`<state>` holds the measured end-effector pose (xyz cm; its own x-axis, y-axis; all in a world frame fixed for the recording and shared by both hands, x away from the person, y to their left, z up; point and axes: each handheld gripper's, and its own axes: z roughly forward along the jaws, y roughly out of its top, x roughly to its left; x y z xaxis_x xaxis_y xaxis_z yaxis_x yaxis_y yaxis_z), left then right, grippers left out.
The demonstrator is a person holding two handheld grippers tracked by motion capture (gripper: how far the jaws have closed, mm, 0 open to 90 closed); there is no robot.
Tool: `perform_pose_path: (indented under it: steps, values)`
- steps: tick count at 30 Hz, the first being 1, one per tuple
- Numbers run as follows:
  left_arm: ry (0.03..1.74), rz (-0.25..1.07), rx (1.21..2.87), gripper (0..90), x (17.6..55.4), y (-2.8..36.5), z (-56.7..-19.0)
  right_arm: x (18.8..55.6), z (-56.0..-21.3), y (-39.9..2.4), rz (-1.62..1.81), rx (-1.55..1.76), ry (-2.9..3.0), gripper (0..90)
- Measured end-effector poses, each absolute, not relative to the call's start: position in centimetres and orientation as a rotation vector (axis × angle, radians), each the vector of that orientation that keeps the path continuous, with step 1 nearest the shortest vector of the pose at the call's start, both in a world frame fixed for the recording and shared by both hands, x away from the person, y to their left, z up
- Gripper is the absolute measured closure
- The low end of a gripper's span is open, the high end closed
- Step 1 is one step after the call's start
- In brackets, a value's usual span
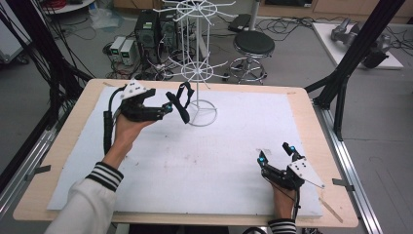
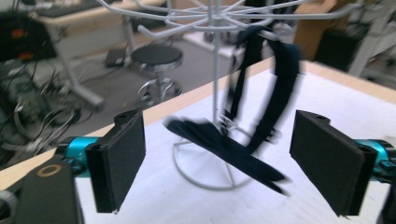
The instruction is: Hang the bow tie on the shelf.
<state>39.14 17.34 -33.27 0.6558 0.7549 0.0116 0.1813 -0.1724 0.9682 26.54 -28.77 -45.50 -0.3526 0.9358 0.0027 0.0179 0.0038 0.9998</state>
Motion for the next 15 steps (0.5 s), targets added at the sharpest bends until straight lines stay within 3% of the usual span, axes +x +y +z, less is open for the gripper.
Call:
perform_pose_path:
  steps: [8,15]
  values:
    - [0.605,0.673,1.591,16.9,32.9,22.5,-38.0,26.6,-45.5,-28.8,1.458,1.025,1.483,10.9]
    - [0.627,0.717,1.472,15.0,29.1,27.0,-42.1,26.5,-45.5,-28.7,1.452,1.027,1.482,10.9]
